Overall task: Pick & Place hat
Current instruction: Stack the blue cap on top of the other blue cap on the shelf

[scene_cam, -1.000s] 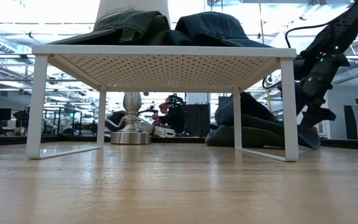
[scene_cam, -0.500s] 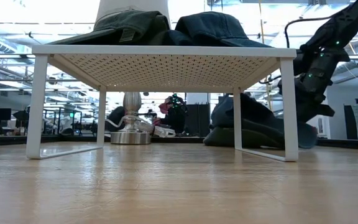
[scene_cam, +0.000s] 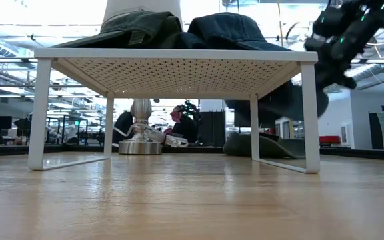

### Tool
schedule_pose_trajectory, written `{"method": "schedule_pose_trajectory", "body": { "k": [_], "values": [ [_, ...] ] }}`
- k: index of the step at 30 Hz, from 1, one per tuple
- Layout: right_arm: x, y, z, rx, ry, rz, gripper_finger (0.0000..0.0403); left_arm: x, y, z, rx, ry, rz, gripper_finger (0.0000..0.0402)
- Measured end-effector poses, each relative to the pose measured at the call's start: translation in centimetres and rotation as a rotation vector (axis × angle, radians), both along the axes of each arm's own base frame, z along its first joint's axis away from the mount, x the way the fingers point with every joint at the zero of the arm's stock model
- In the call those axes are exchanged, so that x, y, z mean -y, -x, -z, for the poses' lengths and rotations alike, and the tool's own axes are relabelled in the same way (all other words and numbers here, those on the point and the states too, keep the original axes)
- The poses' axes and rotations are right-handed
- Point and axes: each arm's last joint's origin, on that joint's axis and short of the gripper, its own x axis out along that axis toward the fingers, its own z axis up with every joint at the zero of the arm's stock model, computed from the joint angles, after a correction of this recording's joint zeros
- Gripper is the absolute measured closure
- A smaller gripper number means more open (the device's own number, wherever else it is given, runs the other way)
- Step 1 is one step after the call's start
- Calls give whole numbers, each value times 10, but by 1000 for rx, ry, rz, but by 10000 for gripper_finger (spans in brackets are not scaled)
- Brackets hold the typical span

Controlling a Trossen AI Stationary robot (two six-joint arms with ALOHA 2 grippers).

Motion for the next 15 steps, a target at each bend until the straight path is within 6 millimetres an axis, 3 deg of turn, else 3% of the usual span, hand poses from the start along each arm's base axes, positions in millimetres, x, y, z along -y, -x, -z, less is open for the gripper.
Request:
{"method": "schedule_pose_trajectory", "body": {
  "k": [7,15],
  "values": [
    [-16,11,-40,46,73,3,401,0,0,0,0,0,0,188],
    [-42,30,-106,99,405,-6,402,-2,-1,0,12,26,-18,188]
  ]
}}
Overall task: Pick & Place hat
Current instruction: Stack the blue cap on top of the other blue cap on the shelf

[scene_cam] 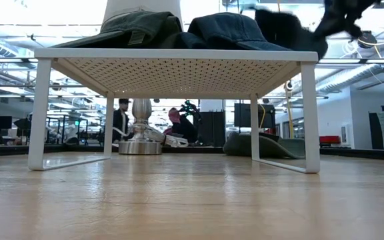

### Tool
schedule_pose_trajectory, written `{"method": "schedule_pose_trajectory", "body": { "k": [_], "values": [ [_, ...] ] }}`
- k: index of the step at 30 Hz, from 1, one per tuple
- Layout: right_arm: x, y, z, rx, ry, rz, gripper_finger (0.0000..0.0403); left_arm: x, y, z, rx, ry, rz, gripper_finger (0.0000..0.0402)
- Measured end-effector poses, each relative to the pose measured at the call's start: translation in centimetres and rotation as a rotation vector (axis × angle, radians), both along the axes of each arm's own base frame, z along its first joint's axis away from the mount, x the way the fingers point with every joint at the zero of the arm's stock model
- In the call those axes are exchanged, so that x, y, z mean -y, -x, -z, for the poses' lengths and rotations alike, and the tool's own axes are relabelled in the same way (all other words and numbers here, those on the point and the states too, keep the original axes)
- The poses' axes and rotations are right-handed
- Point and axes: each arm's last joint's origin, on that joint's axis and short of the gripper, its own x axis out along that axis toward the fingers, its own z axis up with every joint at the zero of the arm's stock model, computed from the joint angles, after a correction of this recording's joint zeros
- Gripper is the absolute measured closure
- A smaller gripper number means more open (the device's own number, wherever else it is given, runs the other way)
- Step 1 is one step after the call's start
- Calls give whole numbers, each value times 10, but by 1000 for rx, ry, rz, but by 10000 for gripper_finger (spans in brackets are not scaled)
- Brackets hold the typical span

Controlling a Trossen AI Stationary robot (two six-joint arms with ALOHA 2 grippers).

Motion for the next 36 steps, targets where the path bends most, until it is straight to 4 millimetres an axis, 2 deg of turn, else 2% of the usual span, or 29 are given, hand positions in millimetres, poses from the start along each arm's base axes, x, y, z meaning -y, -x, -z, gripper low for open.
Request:
{"method": "schedule_pose_trajectory", "body": {
  "k": [5,15,29,33,36],
  "values": [
    [-22,15,-34,10,198,-3,402,-6,-2,0,46,114,-43,188],
    [-48,40,-80,1,580,88,402,-17,-9,-2,122,322,-24,188],
    [-47,38,-119,36,1054,105,402,-20,-11,-4,152,363,-16,188],
    [-42,28,-129,120,1149,-31,402,-20,-11,-5,161,365,-15,188],
    [-31,16,-134,221,1137,-137,402,-20,-11,-7,174,355,-9,188]
  ]
}}
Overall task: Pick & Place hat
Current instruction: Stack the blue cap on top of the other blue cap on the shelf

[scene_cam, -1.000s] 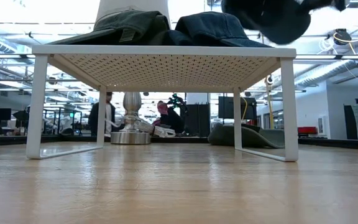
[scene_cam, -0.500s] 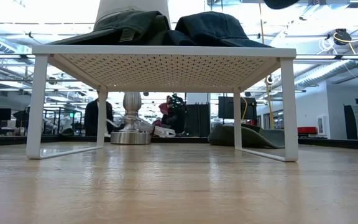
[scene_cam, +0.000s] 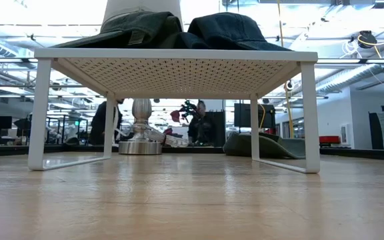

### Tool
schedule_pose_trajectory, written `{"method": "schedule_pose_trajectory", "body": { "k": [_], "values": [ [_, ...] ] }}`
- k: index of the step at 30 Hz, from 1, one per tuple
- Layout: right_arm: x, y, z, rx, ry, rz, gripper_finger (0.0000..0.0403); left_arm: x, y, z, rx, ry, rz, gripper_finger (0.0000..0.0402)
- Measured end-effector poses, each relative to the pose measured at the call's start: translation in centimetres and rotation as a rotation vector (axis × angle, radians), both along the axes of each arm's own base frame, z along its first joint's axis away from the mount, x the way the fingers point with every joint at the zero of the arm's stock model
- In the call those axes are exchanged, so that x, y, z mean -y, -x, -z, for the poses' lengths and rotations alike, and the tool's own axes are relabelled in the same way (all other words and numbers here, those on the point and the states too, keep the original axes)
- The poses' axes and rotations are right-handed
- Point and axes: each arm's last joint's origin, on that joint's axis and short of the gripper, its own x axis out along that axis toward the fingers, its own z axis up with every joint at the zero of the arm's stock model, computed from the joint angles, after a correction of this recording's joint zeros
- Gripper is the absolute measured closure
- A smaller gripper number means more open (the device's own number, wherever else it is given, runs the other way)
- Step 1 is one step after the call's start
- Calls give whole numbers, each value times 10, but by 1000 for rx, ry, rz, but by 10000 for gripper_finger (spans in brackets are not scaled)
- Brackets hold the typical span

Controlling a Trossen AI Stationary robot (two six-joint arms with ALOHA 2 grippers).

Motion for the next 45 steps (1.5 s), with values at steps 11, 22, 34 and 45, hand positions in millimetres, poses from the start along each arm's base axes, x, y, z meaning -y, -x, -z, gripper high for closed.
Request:
{"method": "schedule_pose_trajectory", "body": {
  "k": [11,22,34,45],
  "values": [
    [37,-50,-16,136,-17,-199,402,-2,-1,0,3,5,-7,188],
    [21,-138,-30,82,39,-105,402,-2,-1,-1,20,23,-8,188],
    [-59,-206,-22,-68,249,218,402,-2,11,-20,209,263,39,188],
    [-115,-227,-7,-233,333,353,402,6,55,-42,292,441,249,188]
  ]
}}
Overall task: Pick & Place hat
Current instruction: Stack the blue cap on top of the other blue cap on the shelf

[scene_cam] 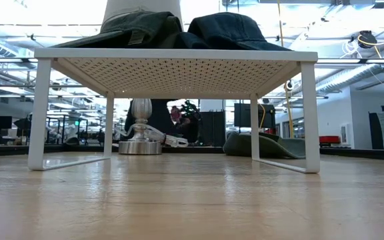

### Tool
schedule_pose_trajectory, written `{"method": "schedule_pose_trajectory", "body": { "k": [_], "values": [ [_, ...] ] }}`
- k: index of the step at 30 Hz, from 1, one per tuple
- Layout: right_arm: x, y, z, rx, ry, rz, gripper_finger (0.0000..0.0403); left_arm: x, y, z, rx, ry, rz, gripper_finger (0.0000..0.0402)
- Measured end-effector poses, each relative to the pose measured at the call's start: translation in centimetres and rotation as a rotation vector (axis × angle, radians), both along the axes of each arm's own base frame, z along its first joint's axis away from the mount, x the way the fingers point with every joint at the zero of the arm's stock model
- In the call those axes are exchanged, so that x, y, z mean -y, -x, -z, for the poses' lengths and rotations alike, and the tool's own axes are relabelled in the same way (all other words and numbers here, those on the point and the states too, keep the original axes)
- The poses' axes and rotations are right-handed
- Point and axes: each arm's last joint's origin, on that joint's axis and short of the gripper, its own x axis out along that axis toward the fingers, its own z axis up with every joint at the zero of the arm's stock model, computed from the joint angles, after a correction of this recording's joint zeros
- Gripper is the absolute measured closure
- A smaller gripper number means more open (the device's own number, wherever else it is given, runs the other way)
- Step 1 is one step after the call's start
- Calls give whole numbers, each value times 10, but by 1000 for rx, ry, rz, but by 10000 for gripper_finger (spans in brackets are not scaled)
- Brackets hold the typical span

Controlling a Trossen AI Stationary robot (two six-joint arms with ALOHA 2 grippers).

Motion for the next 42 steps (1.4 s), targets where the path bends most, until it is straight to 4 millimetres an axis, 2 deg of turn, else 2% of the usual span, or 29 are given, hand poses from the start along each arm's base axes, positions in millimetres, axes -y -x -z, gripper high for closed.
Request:
{"method": "schedule_pose_trajectory", "body": {
  "k": [8,12,16,20,26,35,42],
  "values": [
    [-30,-19,22,-159,10,64,402,6,31,-2,-39,183,102,188],
    [-40,-25,29,-188,22,53,402,10,40,2,-89,275,123,188],
    [-43,-24,29,-192,29,36,402,14,43,3,-91,355,73,188],
    [-46,-24,30,-191,33,21,402,15,45,3,-61,399,-52,188],
    [-47,-27,36,-302,103,39,401,16,36,-1,28,449,-194,188],
    [-51,-33,45,-367,151,-23,401,20,2,2,88,463,-266,188],
    [-54,-34,53,-430,156,-42,400,20,-8,-8,193,443,-281,188]
  ]
}}
